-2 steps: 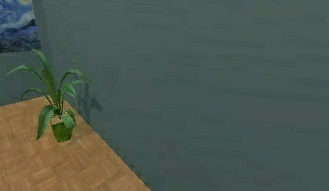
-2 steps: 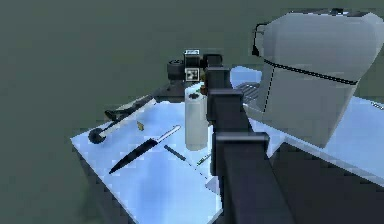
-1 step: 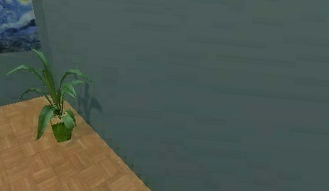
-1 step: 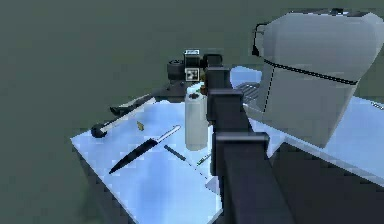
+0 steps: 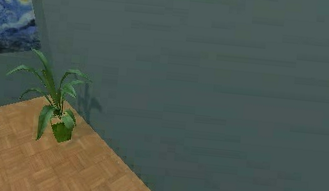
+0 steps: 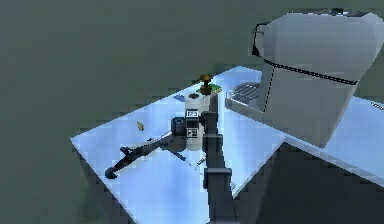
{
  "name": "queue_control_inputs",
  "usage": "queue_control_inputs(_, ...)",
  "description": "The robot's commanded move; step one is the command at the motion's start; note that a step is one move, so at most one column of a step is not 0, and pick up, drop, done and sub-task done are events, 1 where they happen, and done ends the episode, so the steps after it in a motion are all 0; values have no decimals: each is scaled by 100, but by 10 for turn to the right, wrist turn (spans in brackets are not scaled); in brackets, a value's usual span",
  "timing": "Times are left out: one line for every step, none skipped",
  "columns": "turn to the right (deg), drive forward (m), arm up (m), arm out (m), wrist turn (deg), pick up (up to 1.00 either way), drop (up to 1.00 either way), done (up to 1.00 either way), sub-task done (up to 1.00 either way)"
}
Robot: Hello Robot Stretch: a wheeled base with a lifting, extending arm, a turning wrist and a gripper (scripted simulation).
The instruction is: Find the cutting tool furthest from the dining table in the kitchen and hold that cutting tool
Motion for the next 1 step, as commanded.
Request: queue_control_inputs(0, 0, 0, 0, 0, 100, 0, 0, 0)
